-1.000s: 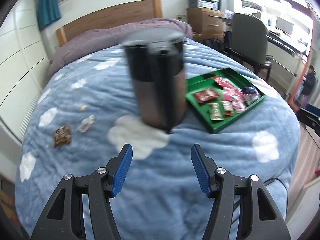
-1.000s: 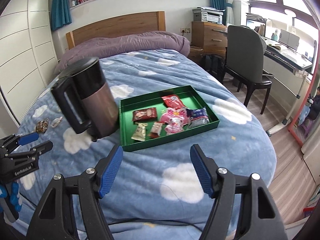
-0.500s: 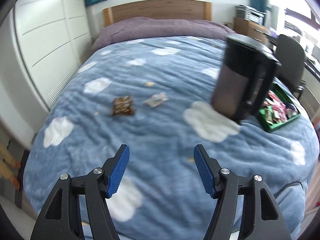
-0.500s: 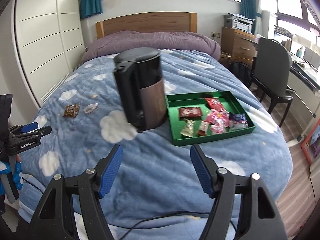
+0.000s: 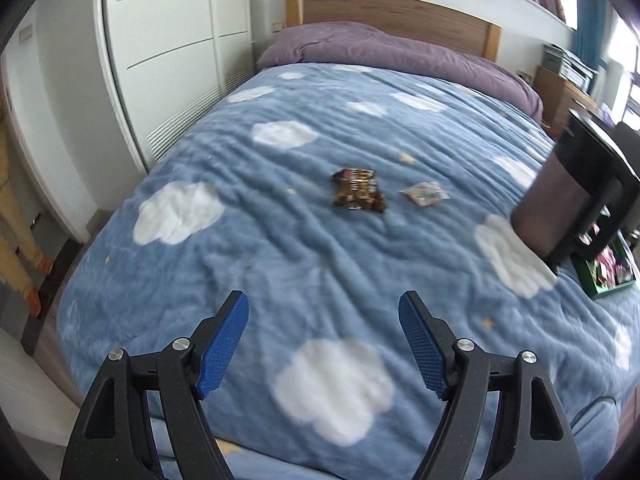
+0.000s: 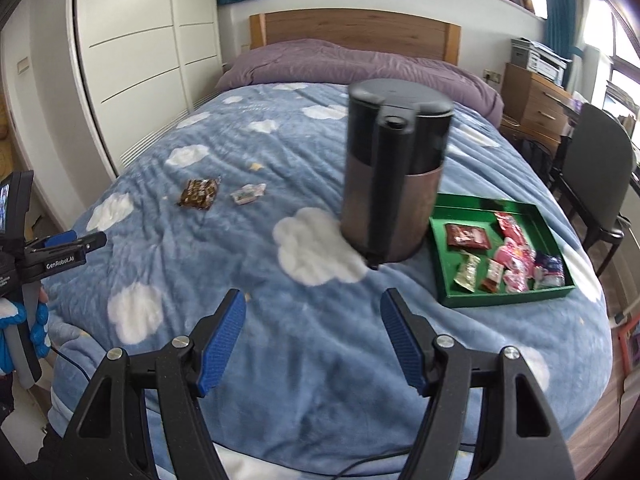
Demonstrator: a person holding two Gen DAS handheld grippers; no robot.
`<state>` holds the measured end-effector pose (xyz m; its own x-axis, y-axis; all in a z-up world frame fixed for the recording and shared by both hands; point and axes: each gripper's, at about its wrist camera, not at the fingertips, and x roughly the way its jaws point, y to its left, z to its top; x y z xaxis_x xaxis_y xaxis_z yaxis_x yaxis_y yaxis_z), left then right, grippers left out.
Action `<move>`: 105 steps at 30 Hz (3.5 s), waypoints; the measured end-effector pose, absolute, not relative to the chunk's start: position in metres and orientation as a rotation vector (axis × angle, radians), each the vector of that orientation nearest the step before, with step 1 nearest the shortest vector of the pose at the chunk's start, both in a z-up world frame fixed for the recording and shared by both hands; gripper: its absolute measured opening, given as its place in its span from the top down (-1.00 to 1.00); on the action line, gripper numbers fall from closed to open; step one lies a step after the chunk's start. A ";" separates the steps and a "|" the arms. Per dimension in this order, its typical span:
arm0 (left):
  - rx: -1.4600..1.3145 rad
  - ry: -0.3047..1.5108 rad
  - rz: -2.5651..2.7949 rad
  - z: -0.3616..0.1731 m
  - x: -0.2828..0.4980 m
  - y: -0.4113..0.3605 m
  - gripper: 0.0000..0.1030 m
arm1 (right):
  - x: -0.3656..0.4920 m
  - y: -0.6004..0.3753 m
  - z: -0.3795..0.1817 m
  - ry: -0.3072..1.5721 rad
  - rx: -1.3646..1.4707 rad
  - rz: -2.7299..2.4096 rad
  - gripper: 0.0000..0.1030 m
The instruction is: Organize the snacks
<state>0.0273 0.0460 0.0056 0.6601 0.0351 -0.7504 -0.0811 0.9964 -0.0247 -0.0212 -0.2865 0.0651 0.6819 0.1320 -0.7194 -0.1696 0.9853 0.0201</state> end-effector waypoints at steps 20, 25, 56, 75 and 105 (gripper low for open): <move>-0.113 0.918 0.019 -0.023 0.135 0.055 -0.41 | 0.112 -0.194 0.008 0.911 -0.109 0.324 -1.00; -0.093 0.926 -0.011 -0.031 0.178 0.042 -0.42 | 0.151 -0.179 -0.010 0.927 -0.117 0.335 -1.00; -0.118 1.060 -0.109 -0.107 0.289 0.032 -0.48 | 0.280 -0.128 -0.090 1.008 -0.179 0.350 -1.00; -0.108 1.076 -0.127 -0.118 0.298 0.035 -0.47 | 0.293 -0.118 -0.102 1.015 -0.205 0.354 -0.64; -0.074 1.066 -0.108 -0.122 0.296 0.030 -0.48 | 0.311 -0.173 -0.105 1.022 0.326 0.434 -0.37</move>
